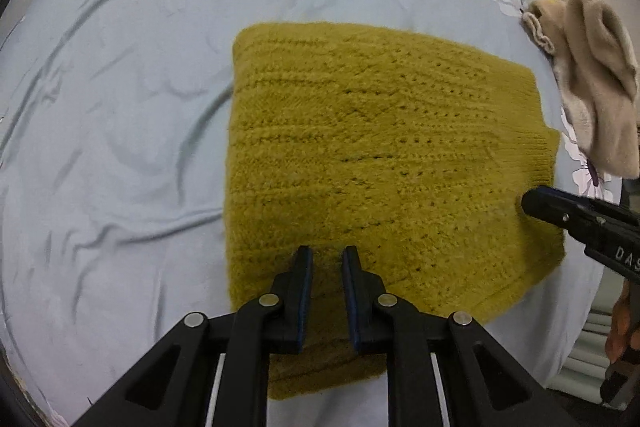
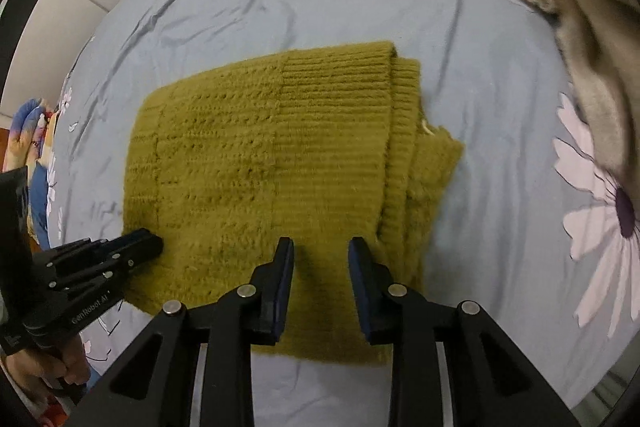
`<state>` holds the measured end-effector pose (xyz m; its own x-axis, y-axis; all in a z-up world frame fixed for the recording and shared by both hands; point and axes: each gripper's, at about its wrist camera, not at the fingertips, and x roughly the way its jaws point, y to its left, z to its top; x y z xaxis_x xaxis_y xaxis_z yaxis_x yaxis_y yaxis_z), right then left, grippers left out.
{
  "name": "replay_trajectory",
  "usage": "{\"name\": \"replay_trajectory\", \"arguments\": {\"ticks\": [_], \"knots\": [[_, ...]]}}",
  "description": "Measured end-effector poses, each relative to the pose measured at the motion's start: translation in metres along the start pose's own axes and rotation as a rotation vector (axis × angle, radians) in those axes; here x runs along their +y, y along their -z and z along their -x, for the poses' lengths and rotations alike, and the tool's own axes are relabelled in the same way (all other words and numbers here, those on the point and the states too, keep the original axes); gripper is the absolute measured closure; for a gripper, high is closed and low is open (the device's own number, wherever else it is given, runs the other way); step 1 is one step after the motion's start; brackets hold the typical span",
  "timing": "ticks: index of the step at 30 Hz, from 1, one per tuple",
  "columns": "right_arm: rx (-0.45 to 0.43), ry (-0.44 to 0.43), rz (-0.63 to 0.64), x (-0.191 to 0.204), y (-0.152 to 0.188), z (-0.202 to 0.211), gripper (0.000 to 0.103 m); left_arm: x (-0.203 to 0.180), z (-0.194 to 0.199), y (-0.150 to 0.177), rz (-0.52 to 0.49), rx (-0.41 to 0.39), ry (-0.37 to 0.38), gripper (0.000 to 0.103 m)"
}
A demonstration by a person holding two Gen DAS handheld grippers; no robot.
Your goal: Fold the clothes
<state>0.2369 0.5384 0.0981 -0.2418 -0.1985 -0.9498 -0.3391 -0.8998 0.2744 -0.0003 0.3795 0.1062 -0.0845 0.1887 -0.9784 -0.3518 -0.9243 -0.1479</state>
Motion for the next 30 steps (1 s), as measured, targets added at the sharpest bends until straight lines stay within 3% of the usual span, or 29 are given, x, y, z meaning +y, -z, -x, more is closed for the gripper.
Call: {"name": "replay_trajectory", "arguments": {"ticks": [1, 3, 5, 15, 20, 22, 30], "knots": [[-0.004, 0.005, 0.001, 0.003, 0.003, 0.002, 0.074, 0.000, 0.004, 0.002, 0.006, -0.010, 0.001, 0.070], [-0.011, 0.015, 0.003, 0.008, 0.010, 0.006, 0.074, -0.002, 0.011, 0.007, 0.010, -0.034, -0.004, 0.050], [-0.018, 0.026, 0.006, 0.013, 0.016, 0.009, 0.073, -0.006, 0.019, 0.014, -0.001, -0.067, -0.021, 0.044], [-0.047, 0.090, 0.010, 0.018, 0.069, -0.005, 0.051, -0.018, 0.024, 0.057, -0.014, -0.138, -0.017, 0.022], [-0.067, 0.123, 0.011, 0.021, 0.093, -0.012, 0.047, -0.019, 0.017, 0.069, 0.005, -0.167, -0.042, 0.012], [-0.076, 0.136, 0.011, 0.022, 0.102, -0.015, 0.037, -0.017, 0.011, 0.077, 0.001, -0.163, -0.046, 0.008], [-0.135, 0.195, 0.009, 0.020, 0.114, -0.033, 0.034, -0.018, -0.021, 0.109, -0.018, -0.157, -0.078, 0.003]]}}
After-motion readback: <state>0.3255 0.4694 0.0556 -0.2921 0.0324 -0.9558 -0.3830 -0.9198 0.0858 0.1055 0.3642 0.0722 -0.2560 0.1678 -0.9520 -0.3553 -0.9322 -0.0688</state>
